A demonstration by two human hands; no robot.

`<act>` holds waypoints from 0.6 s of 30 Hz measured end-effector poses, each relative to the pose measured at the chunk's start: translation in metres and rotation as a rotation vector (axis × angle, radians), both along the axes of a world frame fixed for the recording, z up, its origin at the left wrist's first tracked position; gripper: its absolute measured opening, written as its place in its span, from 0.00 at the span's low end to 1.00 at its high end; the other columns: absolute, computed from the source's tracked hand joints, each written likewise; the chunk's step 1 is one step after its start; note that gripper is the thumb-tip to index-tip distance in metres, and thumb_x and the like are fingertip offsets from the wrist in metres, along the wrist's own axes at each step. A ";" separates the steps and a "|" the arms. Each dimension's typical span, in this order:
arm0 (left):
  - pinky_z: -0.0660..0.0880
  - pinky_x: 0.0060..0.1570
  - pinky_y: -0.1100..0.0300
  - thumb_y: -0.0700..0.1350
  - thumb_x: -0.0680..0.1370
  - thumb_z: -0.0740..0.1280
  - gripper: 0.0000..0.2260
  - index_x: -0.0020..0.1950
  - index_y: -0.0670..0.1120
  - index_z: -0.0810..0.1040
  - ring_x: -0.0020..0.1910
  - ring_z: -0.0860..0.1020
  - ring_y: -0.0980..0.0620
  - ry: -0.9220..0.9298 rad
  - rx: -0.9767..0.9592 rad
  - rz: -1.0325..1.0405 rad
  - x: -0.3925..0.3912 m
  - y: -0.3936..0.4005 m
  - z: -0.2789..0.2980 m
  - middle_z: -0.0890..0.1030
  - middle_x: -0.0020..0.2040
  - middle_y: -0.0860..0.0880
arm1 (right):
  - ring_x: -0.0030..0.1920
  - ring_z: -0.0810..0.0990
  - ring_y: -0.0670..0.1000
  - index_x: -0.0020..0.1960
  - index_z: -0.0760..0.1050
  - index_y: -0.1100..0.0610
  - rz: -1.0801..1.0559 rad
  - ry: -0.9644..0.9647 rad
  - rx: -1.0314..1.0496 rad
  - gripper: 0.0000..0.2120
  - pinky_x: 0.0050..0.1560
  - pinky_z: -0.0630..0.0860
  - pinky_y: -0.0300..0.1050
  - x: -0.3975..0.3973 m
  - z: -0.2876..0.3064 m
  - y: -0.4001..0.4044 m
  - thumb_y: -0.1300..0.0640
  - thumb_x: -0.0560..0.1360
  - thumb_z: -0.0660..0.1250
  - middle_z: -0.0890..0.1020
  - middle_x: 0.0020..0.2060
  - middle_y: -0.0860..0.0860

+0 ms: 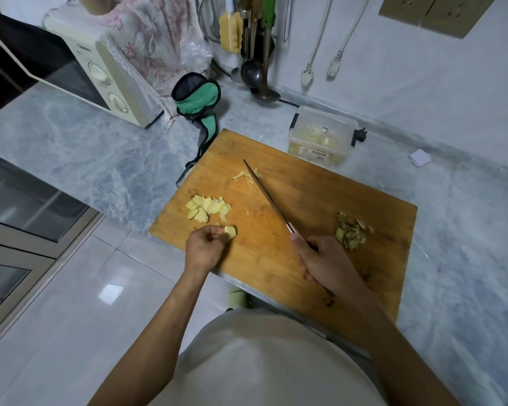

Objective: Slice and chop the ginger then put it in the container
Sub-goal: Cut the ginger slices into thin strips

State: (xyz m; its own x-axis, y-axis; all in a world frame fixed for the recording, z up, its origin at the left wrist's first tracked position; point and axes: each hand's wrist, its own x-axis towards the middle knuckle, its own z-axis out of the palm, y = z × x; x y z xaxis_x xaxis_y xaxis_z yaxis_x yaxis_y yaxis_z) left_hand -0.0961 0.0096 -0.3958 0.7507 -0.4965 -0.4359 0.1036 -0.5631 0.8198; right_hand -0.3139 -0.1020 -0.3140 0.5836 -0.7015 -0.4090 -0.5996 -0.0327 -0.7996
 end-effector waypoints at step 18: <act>0.77 0.38 0.60 0.49 0.80 0.68 0.07 0.49 0.49 0.85 0.33 0.80 0.54 -0.440 0.093 -0.303 -0.033 -0.026 0.013 0.85 0.44 0.54 | 0.25 0.74 0.48 0.36 0.74 0.59 0.004 0.008 0.001 0.25 0.30 0.72 0.41 -0.007 0.008 -0.008 0.40 0.82 0.60 0.76 0.26 0.51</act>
State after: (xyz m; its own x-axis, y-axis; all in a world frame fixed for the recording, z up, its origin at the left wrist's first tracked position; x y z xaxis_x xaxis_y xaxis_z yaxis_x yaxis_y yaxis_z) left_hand -0.1290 -0.0162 -0.3831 0.7017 -0.6932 -0.1649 -0.4163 -0.5867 0.6946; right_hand -0.3206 -0.1099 -0.3060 0.5829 -0.6989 -0.4144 -0.6057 -0.0338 -0.7950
